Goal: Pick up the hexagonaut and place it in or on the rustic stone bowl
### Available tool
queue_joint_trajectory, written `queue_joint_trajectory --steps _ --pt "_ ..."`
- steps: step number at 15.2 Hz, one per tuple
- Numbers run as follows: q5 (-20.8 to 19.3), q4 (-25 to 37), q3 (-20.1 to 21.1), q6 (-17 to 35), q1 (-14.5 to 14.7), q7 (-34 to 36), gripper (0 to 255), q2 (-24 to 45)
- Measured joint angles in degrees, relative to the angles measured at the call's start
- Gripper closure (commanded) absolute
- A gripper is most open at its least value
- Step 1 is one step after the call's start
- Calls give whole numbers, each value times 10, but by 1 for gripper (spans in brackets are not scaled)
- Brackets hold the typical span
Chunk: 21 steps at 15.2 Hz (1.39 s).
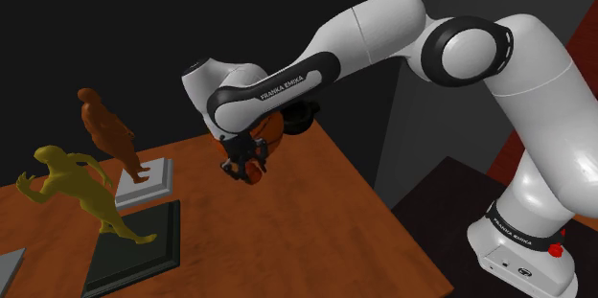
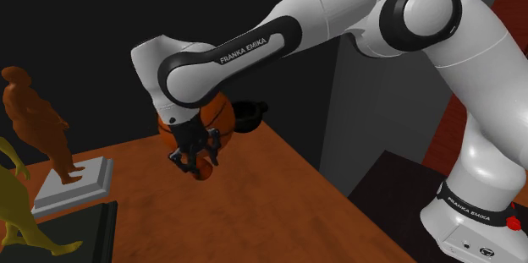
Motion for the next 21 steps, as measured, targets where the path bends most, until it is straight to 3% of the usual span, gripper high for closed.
queue_joint_trajectory --steps 3,5,6,7,10,12,21 --pt "-1 9 -2 -29 -4 -7 255 -5" --pt "1 6 2 -8 -3 -2 255 -2" --pt "1 6 2 -8 -2 -2 0 -2" --pt "1 6 2 -8 -3 -2 0 -2" --pt "4 -58 13 92 -34 -16 0 -34" --pt "3 -80 14 126 -41 -18 0 -38" --pt "-4 -101 9 165 -43 -14 0 -24"
